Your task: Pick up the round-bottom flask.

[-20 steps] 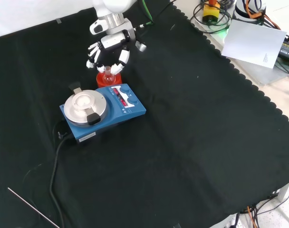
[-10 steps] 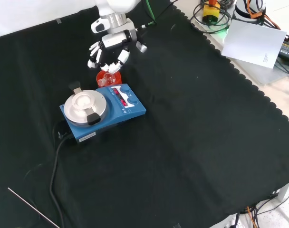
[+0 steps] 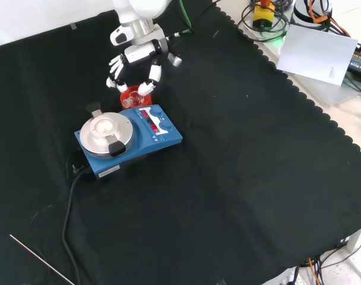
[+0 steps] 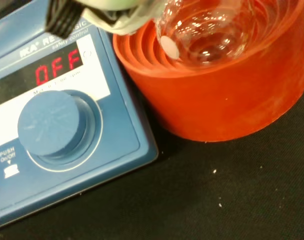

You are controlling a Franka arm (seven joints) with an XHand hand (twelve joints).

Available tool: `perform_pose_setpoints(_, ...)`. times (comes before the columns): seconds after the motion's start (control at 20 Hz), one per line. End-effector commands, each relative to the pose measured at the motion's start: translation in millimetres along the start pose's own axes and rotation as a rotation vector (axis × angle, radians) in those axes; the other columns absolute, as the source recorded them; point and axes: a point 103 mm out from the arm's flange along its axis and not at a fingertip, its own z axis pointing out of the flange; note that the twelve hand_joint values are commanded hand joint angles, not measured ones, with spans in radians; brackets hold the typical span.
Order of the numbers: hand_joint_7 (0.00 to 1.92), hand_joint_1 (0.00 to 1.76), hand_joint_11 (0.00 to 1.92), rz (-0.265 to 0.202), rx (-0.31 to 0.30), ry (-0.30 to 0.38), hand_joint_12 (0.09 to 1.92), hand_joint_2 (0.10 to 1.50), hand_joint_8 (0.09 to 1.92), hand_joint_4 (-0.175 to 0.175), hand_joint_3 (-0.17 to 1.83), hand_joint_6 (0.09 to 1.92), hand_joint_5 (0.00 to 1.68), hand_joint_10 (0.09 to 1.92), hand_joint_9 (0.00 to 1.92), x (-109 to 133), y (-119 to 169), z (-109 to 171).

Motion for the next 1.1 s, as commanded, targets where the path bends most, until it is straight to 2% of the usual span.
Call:
perform_pose_setpoints(0.05, 0.30, 0.89, 0.13, -0.004, 0.028, -0.023, 1.33, 0.59, 0.57, -0.027, 0.70, 0.83, 0.53, 0.61, 0.47, 6, 2, 11)
perform_pose_setpoints(0.6, 0.29, 0.89, 0.11, -0.007, 0.044, -0.028, 1.34, 0.59, 0.59, -0.026, 0.69, 0.78, 0.53, 0.63, 0.45, 3, 11, 16)
perform_pose_setpoints(1.1, 0.30, 0.90, 0.12, -0.013, 0.034, -0.033, 1.34, 0.59, 0.60, -0.023, 0.69, 0.78, 0.56, 0.64, 0.45, 3, 17, 19)
